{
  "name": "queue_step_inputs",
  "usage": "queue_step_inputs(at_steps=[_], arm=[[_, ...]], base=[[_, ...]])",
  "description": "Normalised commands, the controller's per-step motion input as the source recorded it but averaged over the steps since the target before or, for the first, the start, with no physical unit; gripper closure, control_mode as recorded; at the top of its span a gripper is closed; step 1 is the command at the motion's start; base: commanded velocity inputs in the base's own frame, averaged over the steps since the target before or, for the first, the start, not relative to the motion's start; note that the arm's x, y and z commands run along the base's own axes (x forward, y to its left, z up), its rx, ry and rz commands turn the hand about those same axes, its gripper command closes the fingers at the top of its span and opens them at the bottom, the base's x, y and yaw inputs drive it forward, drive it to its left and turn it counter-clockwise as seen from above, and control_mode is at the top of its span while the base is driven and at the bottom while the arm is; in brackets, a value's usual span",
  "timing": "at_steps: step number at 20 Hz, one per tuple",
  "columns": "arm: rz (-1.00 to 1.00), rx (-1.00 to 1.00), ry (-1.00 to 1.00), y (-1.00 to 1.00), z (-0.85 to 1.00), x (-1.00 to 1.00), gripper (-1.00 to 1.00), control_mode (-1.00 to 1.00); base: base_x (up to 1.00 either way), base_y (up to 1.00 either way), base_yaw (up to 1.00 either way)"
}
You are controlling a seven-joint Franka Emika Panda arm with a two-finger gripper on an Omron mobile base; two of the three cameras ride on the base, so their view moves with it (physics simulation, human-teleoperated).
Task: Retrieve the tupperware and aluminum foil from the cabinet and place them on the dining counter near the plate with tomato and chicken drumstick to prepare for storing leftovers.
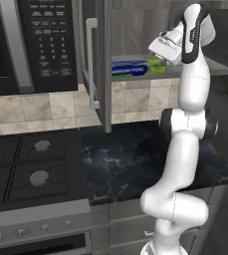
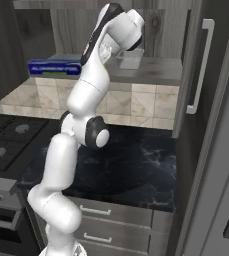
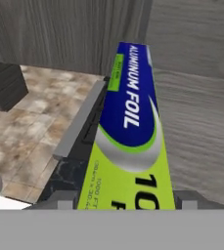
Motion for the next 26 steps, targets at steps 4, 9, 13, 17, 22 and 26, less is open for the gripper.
queue_step_inputs(at_steps=[4, 9, 13, 17, 22, 26], arm=[[-0.17, 0.11, -0.33, 0.29, -0.27, -1.00, 1.00, -1.00], [-0.21, 0.05, -0.34, -0.11, 0.00, -1.00, 1.00, -1.00], [-0.20, 0.00, -0.44, -0.27, -0.12, -1.00, 1.00, -1.00], [-0.17, 0.01, -0.46, -0.10, -0.14, -1.00, 1.00, -1.00], [-0.12, 0.03, -0.27, -0.02, 0.17, -1.00, 1.00, -1.00], [-0.01, 0.00, -0.13, 0.00, 0.47, -1.00, 1.00, -1.00]], base=[[0.00, 0.00, 0.00], [0.00, 0.00, 0.00], [0.00, 0.00, 0.00], [0.00, 0.00, 0.00], [0.00, 0.00, 0.00], [0.00, 0.00, 0.00]])
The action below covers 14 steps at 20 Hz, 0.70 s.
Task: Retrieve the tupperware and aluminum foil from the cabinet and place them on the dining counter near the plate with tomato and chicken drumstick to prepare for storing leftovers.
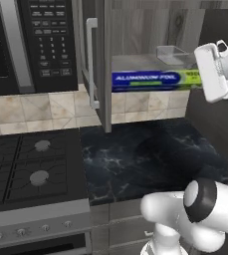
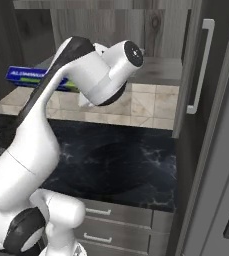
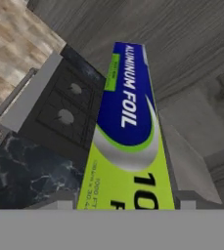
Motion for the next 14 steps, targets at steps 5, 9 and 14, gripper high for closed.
queue_step_inputs(at_steps=[5, 9, 14], arm=[[0.00, -0.01, 0.01, -0.01, 0.11, -1.00, 1.00, -1.00], [-0.02, -0.08, 0.13, -0.06, 0.00, -0.77, 1.00, -1.00], [-0.12, -0.03, 0.11, -0.30, 0.00, -0.37, 1.00, -1.00]], base=[[0.00, 0.00, 0.00], [0.00, 0.00, 0.00], [0.00, 0.00, 0.00]])
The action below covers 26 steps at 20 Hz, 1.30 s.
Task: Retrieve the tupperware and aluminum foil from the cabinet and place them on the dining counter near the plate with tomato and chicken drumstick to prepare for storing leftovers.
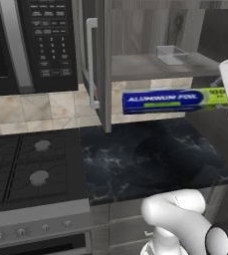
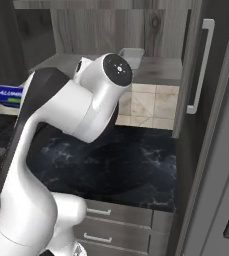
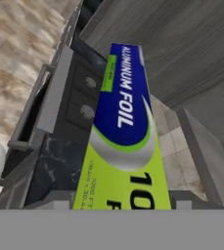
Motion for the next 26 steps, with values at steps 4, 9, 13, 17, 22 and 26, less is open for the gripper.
queue_step_inputs(at_steps=[4, 9, 13, 17, 22, 26], arm=[[-0.18, 0.00, 0.06, -0.20, 0.00, -0.07, 1.00, -1.00], [-0.05, 0.00, 0.01, 0.00, 0.00, -0.06, 1.00, 1.00], [0.00, 0.00, 0.00, 0.00, 0.00, 0.00, 1.00, 1.00], [0.00, 0.00, 0.00, 0.00, 0.00, 0.00, 1.00, 1.00], [0.00, 0.00, 0.00, 0.00, 0.00, 0.00, 1.00, 1.00], [0.00, 0.00, 0.00, 0.00, 0.00, 0.00, 1.00, 1.00]], base=[[0.00, 0.00, 0.00], [-0.22, 0.00, 0.00], [-0.89, 0.06, 0.01], [-1.00, 0.20, 0.22], [-0.62, 0.50, 0.68], [-0.21, 0.25, 0.99]])
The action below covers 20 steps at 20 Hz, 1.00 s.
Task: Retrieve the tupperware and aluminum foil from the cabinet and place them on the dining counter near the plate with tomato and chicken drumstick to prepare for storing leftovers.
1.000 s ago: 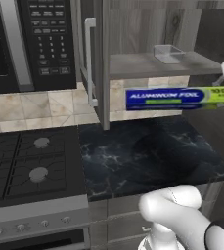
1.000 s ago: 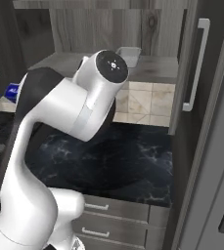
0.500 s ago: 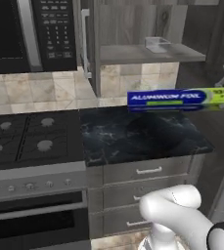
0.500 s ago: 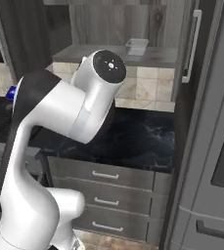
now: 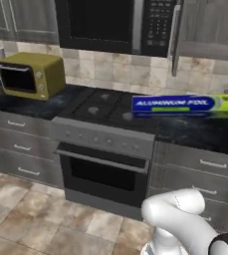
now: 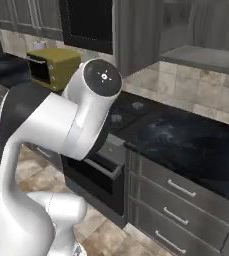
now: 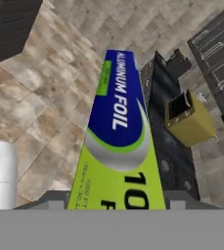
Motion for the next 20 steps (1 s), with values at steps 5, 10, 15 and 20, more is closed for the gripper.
queue_step_inputs(at_steps=[5, 10, 15, 20], arm=[[0.00, 0.00, 0.00, 0.00, 0.00, 0.00, 1.00, 1.00], [0.00, 0.00, 0.00, 0.00, 0.00, 0.00, 1.00, 1.00], [0.00, 0.00, 0.00, 0.00, 0.00, 0.00, 1.00, 1.00], [0.00, 0.00, 0.00, 0.00, 0.00, 0.00, 1.00, 1.00]], base=[[-0.14, 0.01, 1.00], [-0.11, 0.00, 1.00], [0.00, 0.00, 1.00], [0.10, 0.00, 0.96]])
